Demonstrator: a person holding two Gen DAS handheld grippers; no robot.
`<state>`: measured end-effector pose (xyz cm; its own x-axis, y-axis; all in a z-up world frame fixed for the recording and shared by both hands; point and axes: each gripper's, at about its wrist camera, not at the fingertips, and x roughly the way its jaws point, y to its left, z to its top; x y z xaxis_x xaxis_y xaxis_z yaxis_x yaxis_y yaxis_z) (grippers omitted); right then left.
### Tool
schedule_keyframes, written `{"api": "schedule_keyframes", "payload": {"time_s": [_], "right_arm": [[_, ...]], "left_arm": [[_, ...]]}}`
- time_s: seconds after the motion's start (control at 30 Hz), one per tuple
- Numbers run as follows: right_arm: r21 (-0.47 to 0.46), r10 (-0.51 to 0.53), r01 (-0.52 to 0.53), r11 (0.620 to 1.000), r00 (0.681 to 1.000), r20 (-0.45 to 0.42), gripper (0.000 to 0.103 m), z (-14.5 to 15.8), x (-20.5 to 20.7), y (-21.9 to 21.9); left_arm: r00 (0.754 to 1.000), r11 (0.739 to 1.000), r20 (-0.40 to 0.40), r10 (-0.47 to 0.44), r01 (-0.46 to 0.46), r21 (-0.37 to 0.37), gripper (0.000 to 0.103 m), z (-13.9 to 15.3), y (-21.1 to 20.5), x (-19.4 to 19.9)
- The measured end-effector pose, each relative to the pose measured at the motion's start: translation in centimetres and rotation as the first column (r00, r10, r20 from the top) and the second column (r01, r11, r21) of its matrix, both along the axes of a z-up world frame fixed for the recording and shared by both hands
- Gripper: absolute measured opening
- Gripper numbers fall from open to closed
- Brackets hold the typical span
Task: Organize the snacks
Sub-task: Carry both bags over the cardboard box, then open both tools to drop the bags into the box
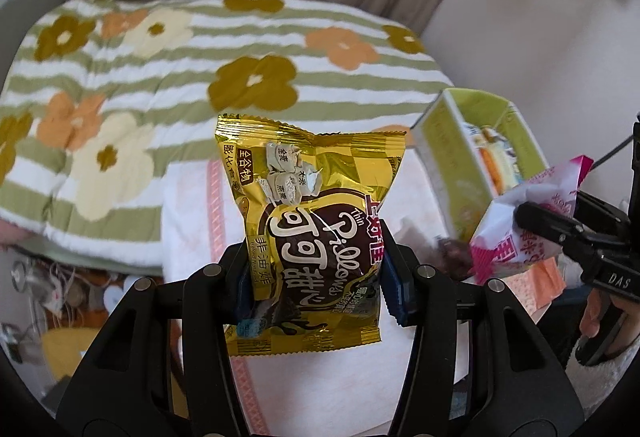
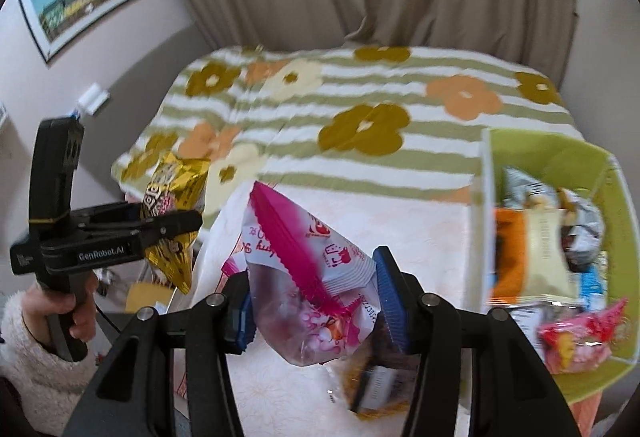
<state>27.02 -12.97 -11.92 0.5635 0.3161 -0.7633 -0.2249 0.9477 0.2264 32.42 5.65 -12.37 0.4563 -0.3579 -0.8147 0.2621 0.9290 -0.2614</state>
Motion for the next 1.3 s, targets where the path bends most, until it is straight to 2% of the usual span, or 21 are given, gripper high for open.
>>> {"api": "schedule_keyframes", "payload": {"time_s": [0.13,0.33,0.5,0.7,0.9,1.07,1.13,1.17,1.2,1.27,1.3], "right_arm": [[0.019,-0.036,0.036,0.999,0.999,0.030,0.048,1.0,-1.2,-4.0],[0.042,-0.076,0.074,0.996,0.996,0.049,0.048,2.0,-2.7,-12.3],[0.027,-0.105,0.103,0.994,0.992,0.070,0.048,2.9,-3.3,-19.1],[0.044,-0.129,0.127,0.991,0.990,0.058,0.048,2.7,-2.4,-25.7],[0.058,-0.158,0.156,0.986,0.987,0.030,0.048,1.5,-0.9,-29.3],[0.089,-0.187,0.186,0.979,0.982,0.007,0.048,0.4,0.0,-30.9],[0.101,-0.201,0.200,0.975,0.980,-0.004,0.048,0.1,0.2,-31.3],[0.104,-0.202,0.202,0.974,0.979,-0.008,0.048,0.0,0.4,-31.4],[0.101,-0.202,0.202,0.974,0.979,-0.011,0.048,0.0,0.5,-31.4],[0.094,-0.203,0.203,0.975,0.979,-0.019,0.048,-0.2,0.8,-31.5],[0.095,-0.204,0.205,0.974,0.979,-0.025,0.048,-0.3,1.0,-31.5]], "left_arm": [[0.999,0.999,0.032,-0.033,0.033,-0.006,0.048,1.8,-4.6,-0.3],[0.997,0.997,0.055,-0.062,0.065,-0.052,0.048,3.5,-13.3,-1.3],[0.995,0.994,0.037,-0.089,0.092,-0.058,0.048,3.0,-21.7,-1.5],[0.995,0.994,-0.006,-0.099,0.098,-0.055,0.048,1.1,-29.4,-1.4],[0.993,0.994,-0.046,-0.113,0.112,-0.019,0.048,-0.2,-34.2,0.5],[0.989,0.991,-0.069,-0.133,0.133,-0.005,0.048,-1.3,-36.2,2.2],[0.988,0.991,-0.086,-0.130,0.131,0.004,0.052,-1.9,-36.7,2.9],[0.987,0.992,-0.096,-0.126,0.127,0.012,0.062,-2.1,-36.9,3.1],[0.987,0.992,-0.103,-0.122,0.125,0.020,0.084,-2.3,-36.9,3.3],[0.990,0.993,-0.082,-0.116,0.118,0.025,0.101,-2.2,-36.7,3.2],[0.992,0.993,-0.063,-0.110,0.112,0.025,0.101,-2.0,-36.3,3.0]]}}
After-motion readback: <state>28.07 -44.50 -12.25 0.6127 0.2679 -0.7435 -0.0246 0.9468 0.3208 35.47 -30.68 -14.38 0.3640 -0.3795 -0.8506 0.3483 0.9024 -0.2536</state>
